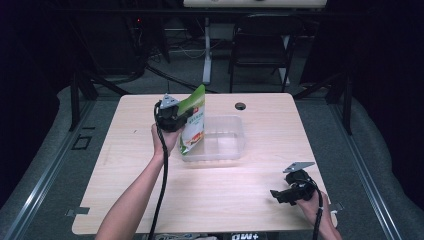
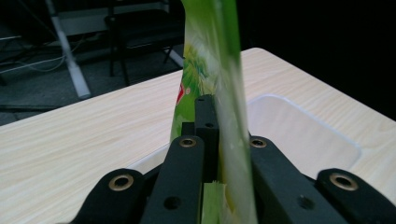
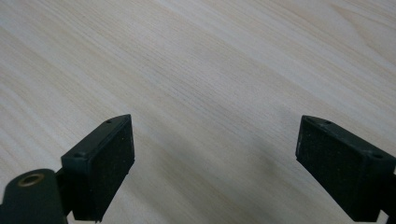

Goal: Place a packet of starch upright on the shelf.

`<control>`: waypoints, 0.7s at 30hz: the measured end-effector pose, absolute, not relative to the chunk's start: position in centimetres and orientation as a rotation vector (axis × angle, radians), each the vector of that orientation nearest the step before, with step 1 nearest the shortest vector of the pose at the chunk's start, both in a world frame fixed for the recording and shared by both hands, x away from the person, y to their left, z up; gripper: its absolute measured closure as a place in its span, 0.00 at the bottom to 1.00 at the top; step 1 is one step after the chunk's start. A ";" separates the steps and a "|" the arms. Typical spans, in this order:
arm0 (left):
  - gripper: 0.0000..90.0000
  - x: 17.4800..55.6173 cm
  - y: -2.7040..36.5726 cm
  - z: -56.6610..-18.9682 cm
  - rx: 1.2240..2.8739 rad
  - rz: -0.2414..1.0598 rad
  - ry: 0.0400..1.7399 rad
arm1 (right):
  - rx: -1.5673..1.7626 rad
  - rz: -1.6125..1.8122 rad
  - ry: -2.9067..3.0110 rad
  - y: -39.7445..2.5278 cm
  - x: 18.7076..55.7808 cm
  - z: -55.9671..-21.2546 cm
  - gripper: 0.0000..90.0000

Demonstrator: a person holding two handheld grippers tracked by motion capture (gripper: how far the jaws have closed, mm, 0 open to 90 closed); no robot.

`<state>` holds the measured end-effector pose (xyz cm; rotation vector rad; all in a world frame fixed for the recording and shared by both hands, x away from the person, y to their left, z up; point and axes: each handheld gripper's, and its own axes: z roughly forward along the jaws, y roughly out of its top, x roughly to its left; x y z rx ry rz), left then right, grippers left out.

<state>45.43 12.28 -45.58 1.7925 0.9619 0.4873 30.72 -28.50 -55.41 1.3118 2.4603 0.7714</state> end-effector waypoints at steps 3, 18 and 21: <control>1.00 45.4 12.4 -45.9 1.776 0.487 0.965 | 1.311 0.766 2.458 -28.5 30.7 -55.4 0.12; 0.99 44.2 12.8 -46.7 1.824 0.515 0.966 | 1.310 0.762 2.464 -28.5 30.7 -55.4 0.12; 0.99 44.1 13.1 -46.8 1.840 0.528 0.959 | 1.311 0.763 2.461 -28.5 30.7 -55.5 0.12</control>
